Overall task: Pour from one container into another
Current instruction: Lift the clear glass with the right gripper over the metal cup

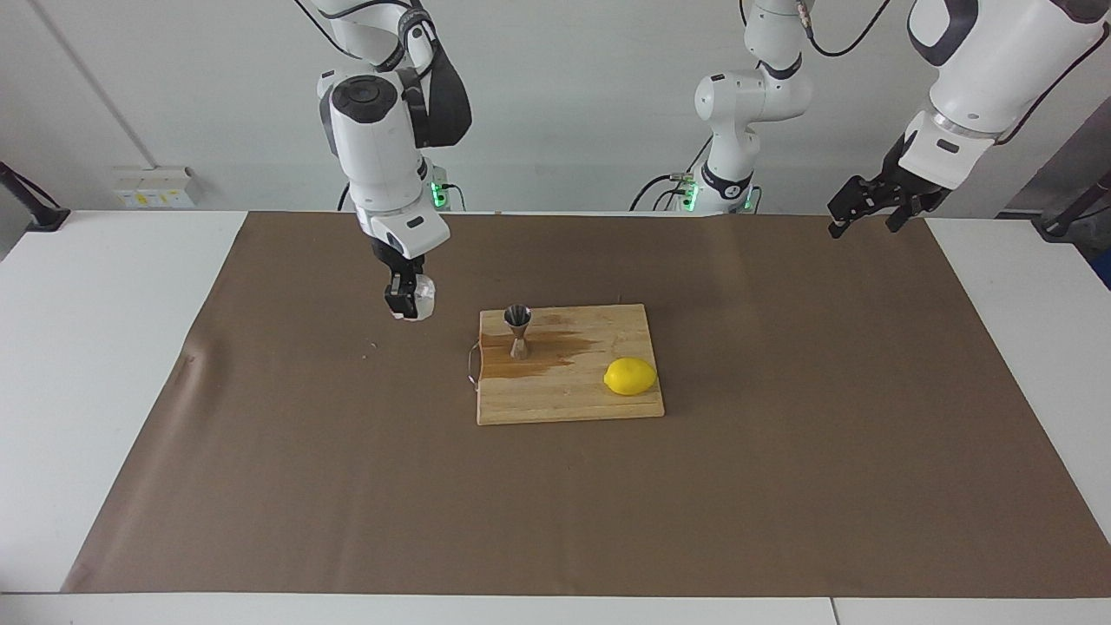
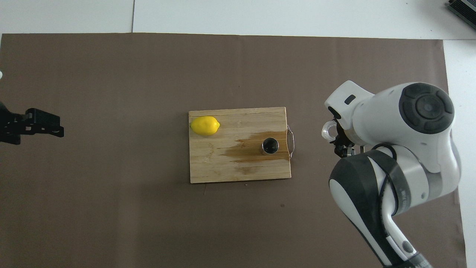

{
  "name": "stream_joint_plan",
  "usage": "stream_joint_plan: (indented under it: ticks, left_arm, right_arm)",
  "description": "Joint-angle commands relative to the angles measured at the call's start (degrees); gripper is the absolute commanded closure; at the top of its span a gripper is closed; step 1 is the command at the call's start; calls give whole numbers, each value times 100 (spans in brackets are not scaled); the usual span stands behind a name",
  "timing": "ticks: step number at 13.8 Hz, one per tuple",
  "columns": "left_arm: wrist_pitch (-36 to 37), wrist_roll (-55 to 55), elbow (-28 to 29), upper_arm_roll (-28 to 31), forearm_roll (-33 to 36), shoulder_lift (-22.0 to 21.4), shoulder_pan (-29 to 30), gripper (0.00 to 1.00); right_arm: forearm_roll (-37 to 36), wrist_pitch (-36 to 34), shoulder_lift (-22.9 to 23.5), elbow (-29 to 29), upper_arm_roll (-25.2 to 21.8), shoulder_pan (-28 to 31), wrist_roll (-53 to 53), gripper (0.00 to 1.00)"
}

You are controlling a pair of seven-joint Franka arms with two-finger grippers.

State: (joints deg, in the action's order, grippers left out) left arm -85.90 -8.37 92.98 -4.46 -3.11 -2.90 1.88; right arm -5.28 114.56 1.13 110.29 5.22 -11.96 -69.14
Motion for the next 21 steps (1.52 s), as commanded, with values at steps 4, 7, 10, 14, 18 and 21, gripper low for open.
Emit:
stream_joint_plan:
  ticks: [4, 7, 10, 14, 18, 21]
  left_arm:
    - [82, 28, 18, 7, -50, -70, 23, 0]
    - [82, 28, 18, 7, -50, -70, 15, 0]
    - [82, 28, 18, 7, -50, -70, 14, 0]
    - [82, 28, 18, 7, -50, -70, 23, 0]
    - [82, 28, 18, 7, -50, -70, 14, 0]
    - [82, 28, 18, 7, -50, -70, 14, 0]
  right_arm:
    - [-973, -118, 652, -588, 14, -781, 1095, 100]
    - [-1290, -66, 766, -579, 14, -1071, 1359, 100]
    - [-1545, -48, 854, -579, 23, -1229, 1456, 100]
    - [-1914, -30, 968, -579, 23, -1432, 1614, 100]
    - [-2178, -30, 1030, -562, 23, -1537, 1685, 100]
    - [-2407, -39, 1030, -483, 23, -1651, 1693, 100]
